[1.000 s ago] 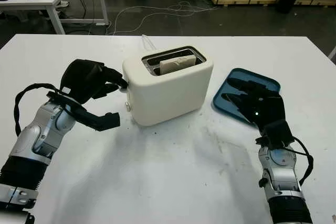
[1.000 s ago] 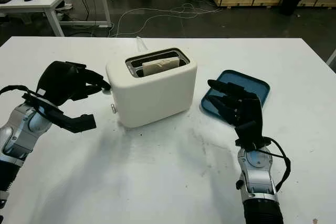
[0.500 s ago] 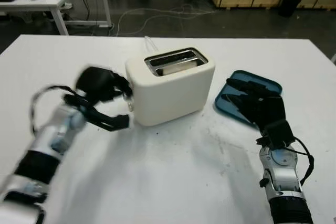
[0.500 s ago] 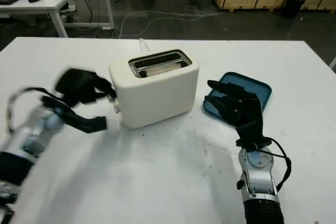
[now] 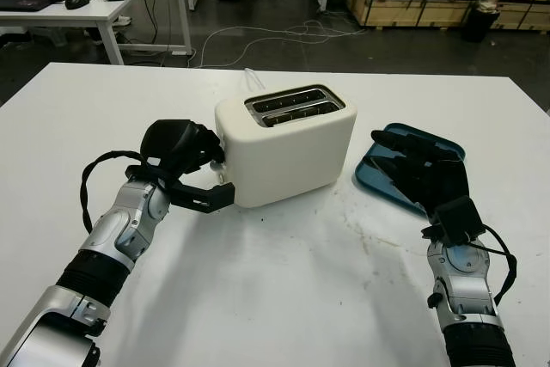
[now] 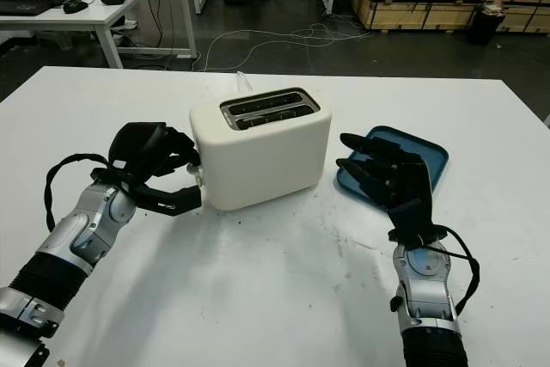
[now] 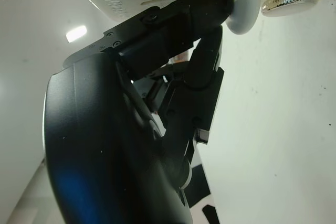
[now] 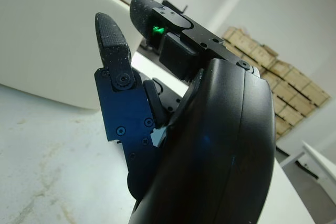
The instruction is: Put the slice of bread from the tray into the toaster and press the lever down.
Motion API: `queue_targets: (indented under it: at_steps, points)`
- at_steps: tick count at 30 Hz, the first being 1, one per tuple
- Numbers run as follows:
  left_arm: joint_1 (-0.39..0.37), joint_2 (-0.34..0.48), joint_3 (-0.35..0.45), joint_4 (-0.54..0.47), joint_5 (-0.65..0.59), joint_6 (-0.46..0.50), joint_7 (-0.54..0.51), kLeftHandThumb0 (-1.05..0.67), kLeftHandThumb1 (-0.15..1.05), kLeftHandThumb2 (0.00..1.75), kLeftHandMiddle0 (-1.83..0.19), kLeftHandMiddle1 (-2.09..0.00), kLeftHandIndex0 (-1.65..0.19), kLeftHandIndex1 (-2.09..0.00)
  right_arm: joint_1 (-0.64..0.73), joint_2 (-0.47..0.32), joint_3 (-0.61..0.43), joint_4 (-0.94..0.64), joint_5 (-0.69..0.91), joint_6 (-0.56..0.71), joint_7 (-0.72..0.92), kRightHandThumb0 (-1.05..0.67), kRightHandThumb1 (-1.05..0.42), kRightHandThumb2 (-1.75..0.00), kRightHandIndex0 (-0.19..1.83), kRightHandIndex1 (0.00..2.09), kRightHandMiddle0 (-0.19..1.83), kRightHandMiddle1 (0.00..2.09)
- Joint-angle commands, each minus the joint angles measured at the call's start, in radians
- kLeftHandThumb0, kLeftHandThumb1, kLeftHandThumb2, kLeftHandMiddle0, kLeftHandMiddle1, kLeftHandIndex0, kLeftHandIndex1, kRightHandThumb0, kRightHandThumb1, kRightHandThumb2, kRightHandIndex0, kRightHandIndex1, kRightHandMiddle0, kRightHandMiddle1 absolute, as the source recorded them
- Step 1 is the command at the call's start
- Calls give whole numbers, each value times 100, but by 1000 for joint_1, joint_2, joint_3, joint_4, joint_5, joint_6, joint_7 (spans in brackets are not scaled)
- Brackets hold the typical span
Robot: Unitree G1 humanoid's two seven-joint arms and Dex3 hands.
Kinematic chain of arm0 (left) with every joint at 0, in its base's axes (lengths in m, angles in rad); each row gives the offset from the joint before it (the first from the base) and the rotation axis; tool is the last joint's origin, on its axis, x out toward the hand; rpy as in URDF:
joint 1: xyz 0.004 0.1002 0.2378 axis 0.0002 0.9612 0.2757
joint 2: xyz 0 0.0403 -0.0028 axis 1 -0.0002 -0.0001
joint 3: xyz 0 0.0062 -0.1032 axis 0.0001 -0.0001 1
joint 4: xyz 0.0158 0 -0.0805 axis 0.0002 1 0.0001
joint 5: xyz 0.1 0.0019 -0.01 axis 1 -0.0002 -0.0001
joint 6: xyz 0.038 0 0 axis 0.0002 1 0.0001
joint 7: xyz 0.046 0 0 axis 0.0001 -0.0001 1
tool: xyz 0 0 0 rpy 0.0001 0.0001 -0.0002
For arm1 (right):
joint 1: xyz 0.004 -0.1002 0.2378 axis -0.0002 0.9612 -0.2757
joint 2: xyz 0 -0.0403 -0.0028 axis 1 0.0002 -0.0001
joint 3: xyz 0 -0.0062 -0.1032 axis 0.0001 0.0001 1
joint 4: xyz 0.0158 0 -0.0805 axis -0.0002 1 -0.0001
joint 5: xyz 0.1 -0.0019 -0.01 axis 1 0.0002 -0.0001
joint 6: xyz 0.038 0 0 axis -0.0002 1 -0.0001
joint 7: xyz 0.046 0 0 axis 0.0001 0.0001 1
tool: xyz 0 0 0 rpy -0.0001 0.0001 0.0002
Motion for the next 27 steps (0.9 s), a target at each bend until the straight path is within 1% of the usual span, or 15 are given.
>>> queue_targets:
  at_steps: [1, 5, 9, 12, 15, 16, 17, 18, 20, 21, 22, 23, 24, 26, 27]
  points:
    - [136, -96, -182, 75, 16, -30, -150, -16, 92, 9, -69, -110, -110, -1, 2, -7, -6, -3, 13, 26, 10, -42, -86, 0, 117, 0, 105, 0]
    - [137, -76, -155, 48, 6, -36, -119, -13, 91, 3, -69, -145, -113, -2, 3, -4, -7, -1, 21, 23, 17, -43, -86, 0, 116, 0, 105, 0]
    - [136, -44, -142, 7, 22, -51, -79, -11, 88, 1, -73, -153, -119, -5, 1, -3, -9, 6, 19, 13, 18, -43, -86, 0, 117, 1, 105, 0]
    - [139, -27, -123, -42, -6, -84, -58, -10, 88, 1, -75, -151, -118, -5, 0, -8, -10, 6, 17, 21, 20, -44, -86, 0, 119, 2, 105, 0]
    - [195, -39, -89, -167, -82, -138, -3, -11, 91, 5, -71, -153, -115, -3, 3, -17, -8, 2, 3, 37, 16, -47, -86, 0, 119, 2, 104, 0]
    - [211, -65, -109, -150, -73, -96, -7, -12, 91, 10, -69, -151, -113, -2, 7, -20, -9, -9, -1, 49, 15, -48, -86, 0, 119, 2, 104, 0]
    - [219, -102, -142, -63, -57, -62, 0, -11, 92, 10, -68, -144, -112, -2, 8, -25, -11, -7, 0, 45, 17, -48, -86, 0, 119, 1, 104, 0]
    - [234, -141, -175, 41, -42, -58, 32, -10, 91, 7, -70, -136, -112, -2, 10, -34, -15, -3, -2, 42, 18, -48, -86, 0, 118, 1, 104, 0]
    - [271, -198, -198, 158, -51, -81, 98, -8, 92, 5, -70, -151, -113, -2, 12, -48, -26, 5, 4, 40, 24, -47, -86, 0, 118, 1, 104, 0]
    - [284, -212, -198, 171, -55, -85, 123, -7, 92, 5, -69, -158, -114, -3, 13, -55, -30, 5, 3, 44, 23, -47, -86, 0, 118, 1, 104, 0]
    - [283, -219, -194, 182, -58, -89, 139, -7, 92, 5, -66, -168, -113, -2, 13, -61, -33, 3, 0, 47, 22, -47, -86, 0, 118, 1, 104, 0]
    - [271, -218, -192, 201, -56, -94, 141, -6, 92, 5, -64, -171, -113, -2, 12, -67, -35, 3, -4, 47, 20, -48, -86, 0, 119, 1, 104, 0]
    - [253, -216, -191, 226, -53, -105, 142, -7, 92, 5, -66, -157, -113, -2, 11, -72, -36, 9, -6, 40, 20, -48, -86, 0, 118, 1, 105, 0]
    - [230, -212, -187, 256, -51, -120, 143, -9, 92, 6, -68, -147, -114, -3, 13, -75, -34, 5, -7, 44, 20, -48, -86, 0, 117, 0, 105, 0]
    - [224, -211, -185, 252, -54, -105, 131, -8, 92, 6, -69, -146, -113, -2, 14, -75, -32, 5, -7, 44, 20, -48, -86, 0, 115, 0, 105, 0]
